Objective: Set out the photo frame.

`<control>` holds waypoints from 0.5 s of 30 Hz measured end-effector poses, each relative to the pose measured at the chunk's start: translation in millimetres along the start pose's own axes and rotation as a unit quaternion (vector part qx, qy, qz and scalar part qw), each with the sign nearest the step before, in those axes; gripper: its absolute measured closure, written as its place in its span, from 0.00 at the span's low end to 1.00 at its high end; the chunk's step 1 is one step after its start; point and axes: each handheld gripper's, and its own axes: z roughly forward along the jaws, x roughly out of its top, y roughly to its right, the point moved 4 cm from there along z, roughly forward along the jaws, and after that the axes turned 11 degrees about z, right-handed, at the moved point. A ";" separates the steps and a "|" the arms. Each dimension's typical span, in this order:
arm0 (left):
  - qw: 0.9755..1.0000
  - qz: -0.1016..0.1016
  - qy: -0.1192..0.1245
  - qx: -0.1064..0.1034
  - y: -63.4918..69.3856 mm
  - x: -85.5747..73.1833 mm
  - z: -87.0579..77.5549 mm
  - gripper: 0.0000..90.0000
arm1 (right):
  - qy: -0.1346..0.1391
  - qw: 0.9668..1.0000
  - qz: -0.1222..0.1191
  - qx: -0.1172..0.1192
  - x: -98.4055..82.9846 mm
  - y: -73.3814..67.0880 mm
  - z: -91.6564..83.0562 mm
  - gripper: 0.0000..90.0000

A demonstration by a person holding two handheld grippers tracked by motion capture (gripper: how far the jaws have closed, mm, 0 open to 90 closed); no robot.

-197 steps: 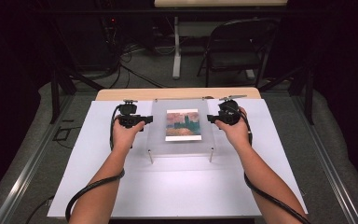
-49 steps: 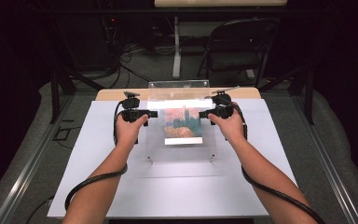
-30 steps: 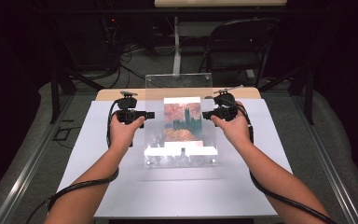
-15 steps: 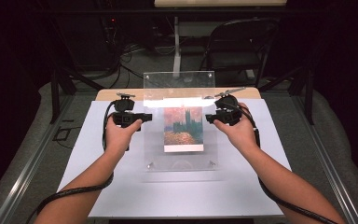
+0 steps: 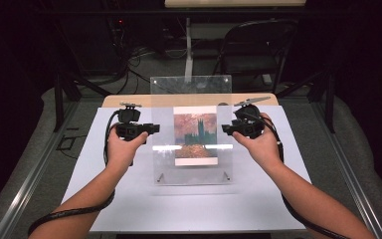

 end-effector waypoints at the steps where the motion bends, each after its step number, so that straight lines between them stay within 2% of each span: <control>1: 1.000 0.000 0.002 -0.002 0.1 -0.8 -0.9 0.77 | 0.003 1.000 0.000 0.002 -0.8 -0.6 -1.3 0.62; 15: 0.999 0.002 0.026 -0.027 8.1 -13.9 -19.9 0.80 | 0.017 0.999 -0.009 0.025 -13.5 -5.8 -24.1 0.66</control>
